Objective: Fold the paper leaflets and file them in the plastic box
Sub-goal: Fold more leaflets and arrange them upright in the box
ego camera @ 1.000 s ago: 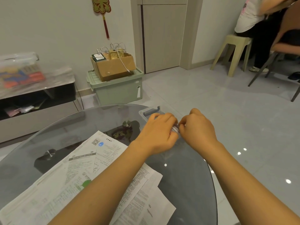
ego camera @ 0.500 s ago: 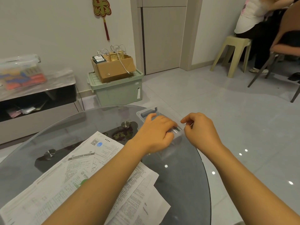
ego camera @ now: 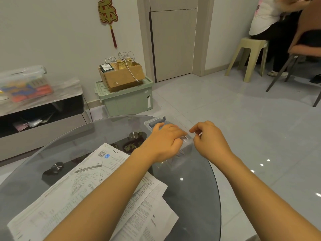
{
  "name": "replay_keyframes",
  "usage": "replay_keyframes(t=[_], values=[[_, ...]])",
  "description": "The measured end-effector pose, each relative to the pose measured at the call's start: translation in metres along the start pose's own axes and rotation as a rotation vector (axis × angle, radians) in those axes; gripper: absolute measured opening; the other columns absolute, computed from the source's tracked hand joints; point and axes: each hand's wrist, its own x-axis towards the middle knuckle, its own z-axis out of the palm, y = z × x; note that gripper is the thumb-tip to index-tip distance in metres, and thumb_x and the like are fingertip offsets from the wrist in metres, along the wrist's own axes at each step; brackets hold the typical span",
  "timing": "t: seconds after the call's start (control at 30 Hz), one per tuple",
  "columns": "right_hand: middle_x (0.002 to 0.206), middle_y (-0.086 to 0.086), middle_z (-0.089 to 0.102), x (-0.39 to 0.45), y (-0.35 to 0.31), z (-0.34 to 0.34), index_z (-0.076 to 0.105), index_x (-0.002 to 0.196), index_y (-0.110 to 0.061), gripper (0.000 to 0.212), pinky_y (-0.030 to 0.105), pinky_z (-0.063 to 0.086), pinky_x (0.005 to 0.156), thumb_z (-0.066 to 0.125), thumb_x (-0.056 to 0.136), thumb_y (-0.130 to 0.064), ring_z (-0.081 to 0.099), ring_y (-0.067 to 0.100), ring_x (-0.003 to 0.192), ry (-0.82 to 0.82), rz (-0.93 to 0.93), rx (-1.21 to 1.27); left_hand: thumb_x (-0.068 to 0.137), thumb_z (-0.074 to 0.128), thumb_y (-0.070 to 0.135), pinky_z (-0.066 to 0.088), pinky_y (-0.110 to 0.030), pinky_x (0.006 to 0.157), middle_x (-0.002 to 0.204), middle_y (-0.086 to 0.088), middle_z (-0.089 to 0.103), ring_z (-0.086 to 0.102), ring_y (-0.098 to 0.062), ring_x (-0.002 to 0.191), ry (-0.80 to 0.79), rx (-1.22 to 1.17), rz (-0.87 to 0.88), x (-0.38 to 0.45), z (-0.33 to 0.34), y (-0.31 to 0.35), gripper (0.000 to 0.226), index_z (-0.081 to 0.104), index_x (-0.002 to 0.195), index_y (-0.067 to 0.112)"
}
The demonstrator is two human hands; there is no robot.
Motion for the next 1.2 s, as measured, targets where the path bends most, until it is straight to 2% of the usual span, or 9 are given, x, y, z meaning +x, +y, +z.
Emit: replay_keyframes(t=[0.23, 0.47, 0.57, 0.7, 0.8, 0.97, 1.0, 1.1, 1.2], values=[[0.12, 0.003, 0.054, -0.014, -0.004, -0.01, 0.06, 0.118, -0.018, 0.032, 0.024, 0.043, 0.08, 0.053, 0.088, -0.007, 0.055, 0.017, 0.1, 0.013, -0.033, -0.009, 0.083, 0.017, 0.031, -0.005, -0.028, 0.113, 0.145, 0.008, 0.04, 0.024, -0.005, 0.136, 0.131, 0.012, -0.072, -0.038, -0.013, 0.01, 0.061, 0.046, 0.137, 0.027], [0.11, 0.0, 0.054, -0.043, -0.033, -0.004, 0.063, 0.112, -0.02, 0.029, 0.024, 0.043, 0.077, 0.057, 0.085, -0.011, 0.051, 0.011, 0.089, -0.059, -0.176, 0.062, 0.081, 0.018, 0.029, -0.001, -0.032, 0.116, 0.142, 0.009, 0.04, 0.026, -0.004, 0.133, 0.201, -0.04, -0.242, -0.115, -0.022, 0.029, 0.062, 0.045, 0.137, 0.028], [0.109, -0.001, 0.056, -0.061, -0.047, 0.006, 0.063, 0.112, -0.021, 0.026, 0.03, 0.048, 0.085, 0.058, 0.087, -0.014, 0.051, 0.01, 0.091, -0.1, -0.229, 0.071, 0.08, 0.014, 0.035, -0.001, -0.035, 0.117, 0.147, 0.01, 0.034, 0.023, -0.007, 0.136, 0.152, -0.069, -0.384, -0.149, -0.021, 0.04, 0.064, 0.039, 0.139, 0.032], [0.113, 0.0, 0.057, -0.085, -0.064, 0.023, 0.063, 0.114, -0.019, 0.027, 0.028, 0.045, 0.087, 0.057, 0.088, -0.013, 0.054, 0.013, 0.097, -0.207, -0.281, 0.087, 0.085, 0.012, 0.045, 0.004, -0.043, 0.118, 0.152, 0.009, 0.027, 0.018, -0.013, 0.14, 0.131, -0.06, -0.53, -0.183, -0.009, 0.046, 0.061, 0.032, 0.142, 0.035], [0.114, 0.0, 0.055, -0.098, -0.069, 0.036, 0.061, 0.116, -0.021, 0.027, 0.026, 0.045, 0.084, 0.057, 0.089, -0.018, 0.054, 0.013, 0.098, -0.284, -0.357, 0.019, 0.097, 0.028, 0.045, 0.007, -0.044, 0.119, 0.156, 0.002, 0.018, 0.015, -0.02, 0.143, 0.071, 0.001, -0.703, -0.198, 0.004, 0.042, 0.052, 0.022, 0.147, 0.032], [0.117, -0.004, 0.053, -0.11, -0.07, 0.05, 0.059, 0.119, -0.025, 0.03, 0.026, 0.047, 0.084, 0.056, 0.089, -0.021, 0.054, 0.011, 0.098, -0.387, -0.436, -0.086, 0.094, 0.041, 0.048, 0.009, -0.048, 0.118, 0.159, -0.008, 0.001, 0.002, -0.032, 0.145, -0.096, 0.118, -0.93, -0.218, 0.02, 0.029, 0.071, 0.003, 0.15, 0.025], [0.118, -0.004, 0.053, -0.112, -0.07, 0.052, 0.059, 0.119, -0.025, 0.03, 0.026, 0.046, 0.084, 0.055, 0.089, -0.021, 0.054, 0.011, 0.099, -0.406, -0.451, -0.098, 0.093, 0.04, 0.048, 0.01, -0.049, 0.118, 0.158, -0.01, 0.003, 0.004, -0.034, 0.145, -0.13, 0.121, -0.948, -0.223, 0.023, 0.027, 0.072, 0.002, 0.15, 0.024], [0.119, -0.005, 0.053, -0.115, -0.069, 0.054, 0.058, 0.12, -0.026, 0.031, 0.024, 0.045, 0.084, 0.054, 0.09, -0.022, 0.054, 0.01, 0.102, -0.438, -0.5, -0.14, 0.092, 0.039, 0.051, 0.024, -0.047, 0.113, 0.149, -0.008, 0.028, 0.029, -0.029, 0.135, -0.17, 0.107, -0.938, -0.232, 0.023, 0.024, 0.065, 0.015, 0.146, 0.025], [0.122, -0.006, 0.054, -0.122, -0.066, 0.056, 0.056, 0.122, -0.027, 0.033, 0.026, 0.046, 0.088, 0.054, 0.09, -0.024, 0.054, 0.012, 0.106, -0.488, -0.519, -0.181, 0.092, 0.039, 0.049, 0.024, -0.042, 0.111, 0.141, -0.002, 0.037, 0.035, -0.023, 0.128, -0.16, 0.191, -0.854, -0.24, 0.023, 0.03, 0.056, 0.027, 0.142, 0.027]])
